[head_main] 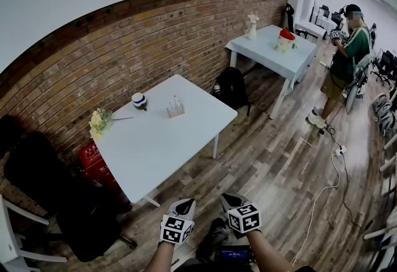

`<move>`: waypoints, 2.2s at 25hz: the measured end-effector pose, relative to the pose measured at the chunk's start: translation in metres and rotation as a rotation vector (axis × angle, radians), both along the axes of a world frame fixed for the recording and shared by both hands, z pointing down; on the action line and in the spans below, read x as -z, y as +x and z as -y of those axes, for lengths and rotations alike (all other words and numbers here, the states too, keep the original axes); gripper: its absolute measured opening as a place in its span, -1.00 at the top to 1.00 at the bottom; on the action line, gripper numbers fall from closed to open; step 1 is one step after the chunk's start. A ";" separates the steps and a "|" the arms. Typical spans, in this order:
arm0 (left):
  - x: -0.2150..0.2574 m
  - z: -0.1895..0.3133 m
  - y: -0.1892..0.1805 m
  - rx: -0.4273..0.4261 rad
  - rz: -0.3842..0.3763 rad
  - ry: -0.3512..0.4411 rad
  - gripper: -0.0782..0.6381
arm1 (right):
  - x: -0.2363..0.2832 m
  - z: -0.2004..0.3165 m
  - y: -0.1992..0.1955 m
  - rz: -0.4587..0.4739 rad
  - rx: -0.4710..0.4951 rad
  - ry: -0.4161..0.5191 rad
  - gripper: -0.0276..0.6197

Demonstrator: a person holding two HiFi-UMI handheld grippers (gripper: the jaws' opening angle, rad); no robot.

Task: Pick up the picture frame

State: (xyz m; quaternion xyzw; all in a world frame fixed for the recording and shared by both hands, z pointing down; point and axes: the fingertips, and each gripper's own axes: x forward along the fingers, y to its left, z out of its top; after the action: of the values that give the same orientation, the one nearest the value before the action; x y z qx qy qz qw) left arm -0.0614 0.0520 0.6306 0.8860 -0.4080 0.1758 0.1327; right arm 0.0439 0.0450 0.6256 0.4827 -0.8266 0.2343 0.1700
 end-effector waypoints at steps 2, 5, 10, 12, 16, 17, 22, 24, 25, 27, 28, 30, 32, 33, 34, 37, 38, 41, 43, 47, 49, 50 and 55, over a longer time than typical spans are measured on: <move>-0.001 0.011 0.001 0.007 0.004 -0.001 0.75 | -0.001 0.013 0.002 0.004 0.006 -0.001 0.89; -0.001 0.034 0.001 0.030 0.010 -0.004 0.75 | -0.001 0.036 0.004 0.013 0.020 -0.003 0.89; -0.001 0.073 0.009 0.051 0.016 -0.006 0.75 | -0.002 0.077 0.011 0.019 0.042 -0.008 0.89; -0.001 0.088 0.012 0.063 0.021 -0.008 0.75 | -0.002 0.094 0.014 0.023 0.054 -0.011 0.89; -0.001 0.119 0.017 0.090 0.028 -0.013 0.75 | -0.005 0.126 0.021 0.026 0.078 -0.021 0.89; 0.001 0.126 0.018 0.097 0.028 -0.011 0.75 | -0.005 0.133 0.023 0.027 0.084 -0.023 0.89; 0.004 0.160 0.025 0.137 0.039 -0.009 0.75 | -0.003 0.169 0.035 0.034 0.118 -0.022 0.89; 0.006 0.171 0.029 0.154 0.041 -0.004 0.75 | -0.003 0.182 0.040 0.037 0.132 -0.023 0.89; 0.008 0.176 0.031 0.163 0.041 -0.001 0.75 | -0.003 0.188 0.042 0.038 0.140 -0.023 0.89; 0.009 0.184 0.033 0.181 0.041 -0.001 0.75 | -0.004 0.199 0.045 0.041 0.153 -0.027 0.89; 0.008 0.187 0.033 0.189 0.042 -0.005 0.75 | -0.004 0.203 0.046 0.043 0.157 -0.030 0.89; 0.005 0.190 0.033 0.208 0.040 -0.017 0.75 | -0.006 0.209 0.046 0.047 0.165 -0.039 0.89; 0.003 0.195 0.031 0.230 0.032 -0.026 0.75 | -0.008 0.214 0.045 0.050 0.176 -0.044 0.89; 0.003 0.198 0.031 0.237 0.029 -0.027 0.75 | -0.009 0.217 0.045 0.051 0.182 -0.046 0.89; 0.003 0.201 0.031 0.242 0.029 -0.027 0.75 | -0.010 0.220 0.044 0.053 0.186 -0.048 0.89; -0.001 0.210 0.029 0.250 0.029 -0.035 0.75 | -0.015 0.230 0.042 0.056 0.193 -0.060 0.89; -0.003 0.214 0.028 0.252 0.029 -0.038 0.75 | -0.016 0.234 0.041 0.057 0.194 -0.063 0.89; -0.007 0.229 0.025 0.259 0.025 -0.042 0.75 | -0.018 0.250 0.039 0.056 0.196 -0.063 0.89; -0.009 0.243 0.023 0.266 0.019 -0.041 0.75 | -0.018 0.263 0.037 0.052 0.200 -0.061 0.89; -0.010 0.273 0.016 0.275 0.001 -0.038 0.75 | -0.018 0.295 0.030 0.035 0.211 -0.058 0.89; -0.011 0.291 0.010 0.282 -0.005 -0.042 0.75 | -0.017 0.314 0.023 0.033 0.216 -0.056 0.89; -0.012 0.300 0.006 0.286 -0.006 -0.044 0.75 | -0.016 0.324 0.019 0.031 0.220 -0.055 0.89; -0.008 0.352 -0.014 0.294 -0.010 -0.046 0.75 | -0.012 0.375 -0.001 0.026 0.227 -0.057 0.89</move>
State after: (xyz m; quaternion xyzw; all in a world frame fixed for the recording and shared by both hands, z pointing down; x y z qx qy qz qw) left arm -0.0753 -0.3001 0.6385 0.8144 -0.5284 0.1595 0.1793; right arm 0.0429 -0.3304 0.6374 0.3779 -0.8711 0.2429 0.1985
